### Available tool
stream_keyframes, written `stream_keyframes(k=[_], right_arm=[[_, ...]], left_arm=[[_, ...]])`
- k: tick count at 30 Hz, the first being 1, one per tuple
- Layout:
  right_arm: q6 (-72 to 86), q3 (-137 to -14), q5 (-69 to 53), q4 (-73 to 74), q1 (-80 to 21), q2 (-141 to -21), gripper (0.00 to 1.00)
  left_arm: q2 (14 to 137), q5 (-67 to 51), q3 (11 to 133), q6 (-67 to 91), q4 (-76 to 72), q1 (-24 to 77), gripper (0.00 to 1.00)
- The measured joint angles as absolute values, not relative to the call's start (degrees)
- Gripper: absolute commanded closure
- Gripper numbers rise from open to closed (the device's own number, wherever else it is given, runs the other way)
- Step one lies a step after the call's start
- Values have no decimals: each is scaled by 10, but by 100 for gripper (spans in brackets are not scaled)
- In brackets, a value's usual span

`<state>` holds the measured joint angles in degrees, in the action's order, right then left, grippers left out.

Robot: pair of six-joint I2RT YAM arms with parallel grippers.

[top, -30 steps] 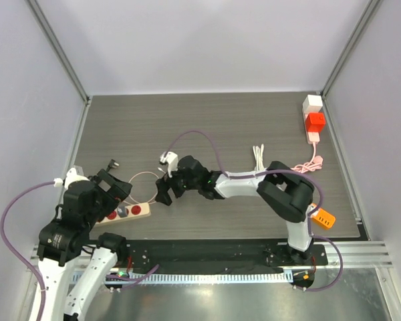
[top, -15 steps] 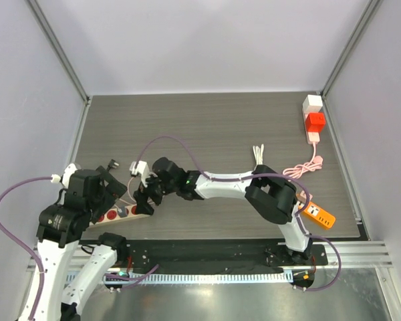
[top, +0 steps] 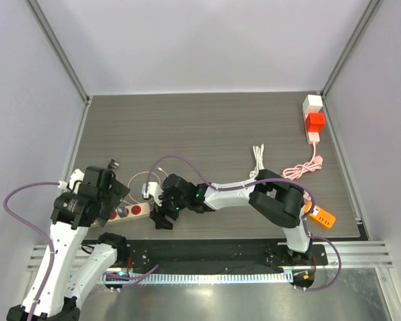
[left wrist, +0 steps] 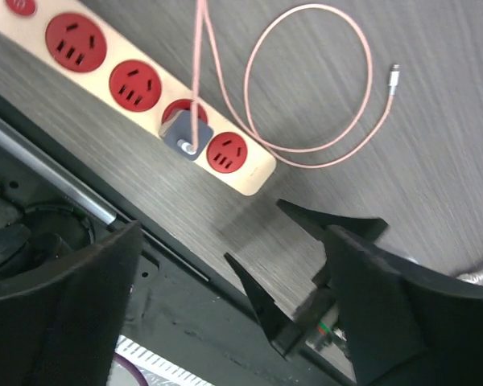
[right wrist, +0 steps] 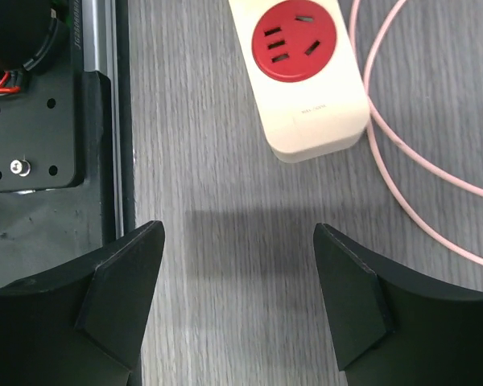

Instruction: Pull the plug off the socket

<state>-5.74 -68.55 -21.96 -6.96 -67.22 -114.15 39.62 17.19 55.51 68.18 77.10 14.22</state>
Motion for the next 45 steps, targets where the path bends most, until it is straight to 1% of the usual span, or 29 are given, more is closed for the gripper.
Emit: stream_keyframes(k=[2,5,6,9,12,19,24,28,30,33,38,42,45], right_arm=[[-57,-670,-215,-83,-671,-1131,20],[-54,-653,-209,-108,-671,-1117,19],[-52,-648,-208,-115,-671,-1112,20],[-41,-638,-206,-138,-670,-1102,23],[-29,-619,-209,-174,-667,-1089,33],[-27,-560,-217,-242,-664,-1057,33],[-28,-559,-218,-261,-663,-1057,36],[-28,-556,-218,-269,-663,-1057,35],[-28,-556,-218,-270,-663,-1057,35],[-28,-556,-218,-270,-663,-1057,35],[-29,-556,-218,-270,-663,-1056,35],[-30,-556,-218,-269,-663,-1054,35],[-34,-556,-216,-265,-663,-1047,35]], left_arm=[[396,172,540,695,772,142,12],[389,180,536,715,772,142,18],[384,184,536,721,772,142,23],[373,194,533,740,772,142,26],[379,194,515,767,772,142,26],[436,193,501,827,772,142,25],[487,195,496,854,770,142,26],[533,195,478,875,769,141,27],[553,194,474,885,769,137,30],[573,194,473,898,768,128,30],[608,194,473,912,767,116,28],[647,182,472,910,752,88,28],[668,169,470,900,734,70,30]])
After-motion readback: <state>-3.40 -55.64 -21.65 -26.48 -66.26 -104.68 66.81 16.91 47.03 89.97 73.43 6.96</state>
